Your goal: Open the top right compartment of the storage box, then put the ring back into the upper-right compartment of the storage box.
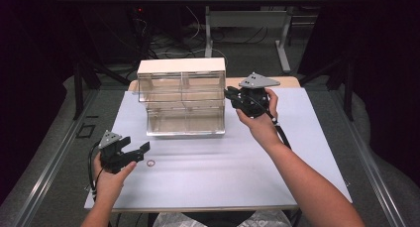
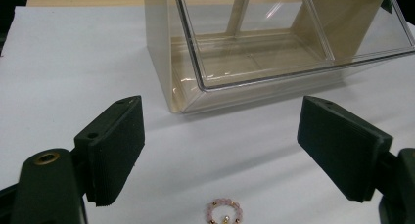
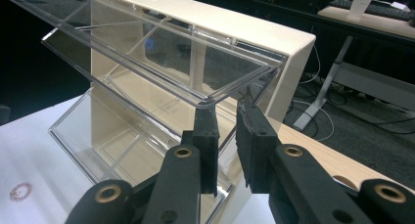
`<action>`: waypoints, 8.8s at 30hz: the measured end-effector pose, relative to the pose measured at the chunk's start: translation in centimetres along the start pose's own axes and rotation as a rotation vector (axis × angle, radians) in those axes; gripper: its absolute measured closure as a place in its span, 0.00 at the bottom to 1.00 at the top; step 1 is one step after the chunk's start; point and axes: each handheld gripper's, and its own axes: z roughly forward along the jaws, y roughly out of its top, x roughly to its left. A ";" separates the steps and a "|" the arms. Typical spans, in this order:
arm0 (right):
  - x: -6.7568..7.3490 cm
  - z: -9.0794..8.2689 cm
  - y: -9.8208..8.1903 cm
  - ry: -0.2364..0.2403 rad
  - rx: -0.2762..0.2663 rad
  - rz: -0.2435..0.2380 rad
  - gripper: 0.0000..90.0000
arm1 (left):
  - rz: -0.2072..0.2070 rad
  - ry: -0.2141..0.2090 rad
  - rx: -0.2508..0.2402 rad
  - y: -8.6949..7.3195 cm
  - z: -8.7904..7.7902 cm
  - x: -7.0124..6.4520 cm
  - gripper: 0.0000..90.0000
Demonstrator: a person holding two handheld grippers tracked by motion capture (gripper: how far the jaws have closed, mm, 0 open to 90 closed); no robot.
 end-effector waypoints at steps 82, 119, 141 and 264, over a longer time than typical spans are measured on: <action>-0.4 0.1 3.2 -0.030 -0.026 0.001 0.91 | -0.060 -0.007 0.318 -1.2 2.4 0.2 0.66; -0.3 0.0 3.2 -0.031 -0.028 -0.004 0.90 | -0.068 0.063 0.486 -1.8 4.9 0.1 0.96; -0.3 0.0 3.3 -0.032 -0.035 0.006 0.89 | -0.126 0.009 0.437 -1.3 3.6 0.7 0.98; -0.2 -0.1 3.4 -0.029 -0.042 0.021 0.88 | -0.093 -0.114 0.159 2.5 -0.4 -2.0 0.97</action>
